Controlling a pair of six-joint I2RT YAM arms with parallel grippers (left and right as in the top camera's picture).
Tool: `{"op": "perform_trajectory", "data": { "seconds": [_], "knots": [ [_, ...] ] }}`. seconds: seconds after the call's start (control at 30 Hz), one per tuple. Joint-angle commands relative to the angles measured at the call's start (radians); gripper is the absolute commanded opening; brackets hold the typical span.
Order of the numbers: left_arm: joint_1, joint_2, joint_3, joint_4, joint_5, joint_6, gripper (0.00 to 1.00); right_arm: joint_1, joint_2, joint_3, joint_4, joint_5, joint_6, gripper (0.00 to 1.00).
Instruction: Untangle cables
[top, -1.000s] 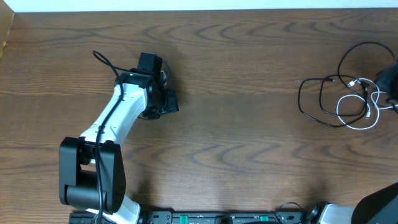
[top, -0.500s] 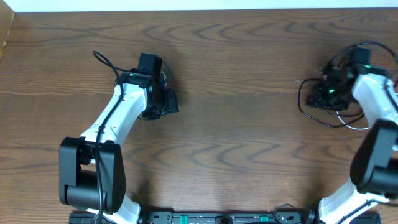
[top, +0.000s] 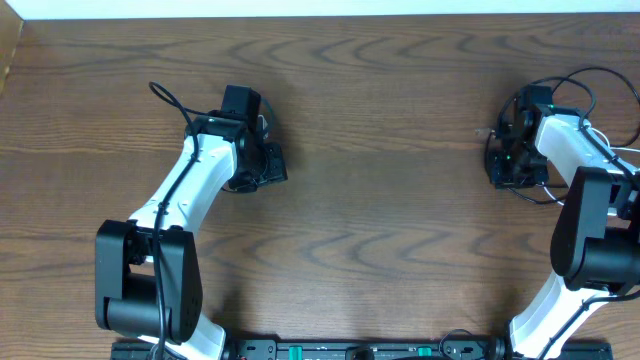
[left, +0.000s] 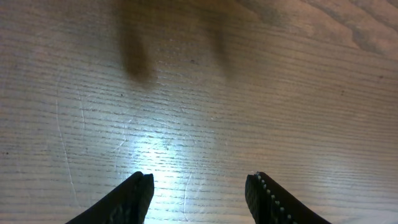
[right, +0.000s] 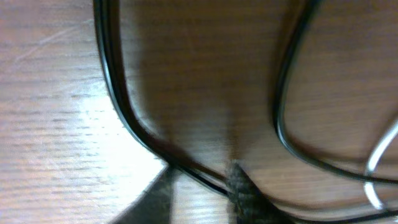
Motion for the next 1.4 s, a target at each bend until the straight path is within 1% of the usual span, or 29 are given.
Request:
{"op": "perform_trajectory", "data": {
  "seconds": [0.0, 0.03, 0.07, 0.2, 0.27, 0.37, 0.47, 0.5, 0.7, 0.87, 0.97, 1.0, 1.1, 1.13, 1.17, 1.2, 1.27, 1.37],
  "knots": [
    [0.003, 0.008, -0.005, -0.004, -0.013, -0.003, 0.53, 0.005, 0.022, -0.026, -0.004, 0.032, 0.007, 0.07],
    [0.003, 0.008, -0.005, -0.005, -0.013, -0.003, 0.53, 0.005, 0.022, -0.026, -0.003, 0.032, 0.014, 0.03],
    [0.003, 0.008, -0.005, -0.005, -0.013, -0.003, 0.53, 0.005, 0.022, -0.026, -0.003, 0.032, 0.018, 0.01],
    [0.003, 0.008, -0.005, -0.004, -0.013, -0.003, 0.53, 0.005, 0.017, -0.021, -0.003, 0.028, 0.034, 0.01],
    [0.003, 0.008, -0.005, -0.005, -0.013, -0.003, 0.53, 0.003, 0.0, -0.007, -0.003, -0.019, 0.044, 0.01],
    [0.003, 0.008, -0.005, -0.005, -0.013, -0.003, 0.53, -0.019, -0.068, 0.034, 0.005, -0.067, 0.076, 0.01],
    [0.003, 0.008, -0.005, -0.009, -0.013, -0.003, 0.53, -0.05, -0.177, 0.074, 0.029, -0.064, 0.095, 0.01],
    [0.003, 0.008, -0.005, -0.009, -0.013, -0.003, 0.53, -0.07, -0.243, 0.081, 0.064, -0.063, 0.101, 0.01],
    [0.003, 0.008, -0.005, -0.009, -0.013, -0.002, 0.53, -0.175, -0.445, 0.081, 0.171, 0.06, 0.22, 0.01],
    [0.003, 0.008, -0.005, -0.009, -0.013, -0.003, 0.53, -0.271, -0.467, 0.08, 0.183, 0.136, 0.275, 0.01],
    [0.003, 0.008, -0.005, -0.011, -0.013, -0.003, 0.53, -0.306, -0.457, 0.08, 0.172, 0.124, 0.275, 0.01],
    [0.003, 0.008, -0.005, -0.011, -0.013, -0.003, 0.53, -0.311, -0.455, 0.08, 0.157, 0.1, 0.275, 0.02],
    [0.003, 0.008, -0.005, -0.011, -0.013, -0.003, 0.53, -0.31, -0.454, 0.078, 0.1, 0.014, 0.275, 0.17],
    [0.003, 0.008, -0.005, -0.011, -0.013, -0.003, 0.53, -0.31, -0.452, 0.077, 0.068, -0.003, 0.275, 0.23],
    [0.003, 0.008, -0.005, -0.011, -0.013, -0.003, 0.53, -0.31, -0.449, 0.076, 0.045, -0.005, 0.275, 0.24],
    [0.003, 0.008, -0.005, -0.011, -0.013, -0.003, 0.53, -0.31, -0.442, 0.067, 0.0, -0.005, 0.277, 0.27],
    [0.003, 0.008, -0.005, -0.011, -0.013, -0.003, 0.53, -0.311, -0.431, 0.044, -0.022, -0.001, 0.307, 0.29],
    [0.003, 0.008, -0.005, -0.011, -0.013, -0.003, 0.53, -0.311, -0.407, -0.026, -0.001, 0.0, 0.326, 0.3]
  ]
}}
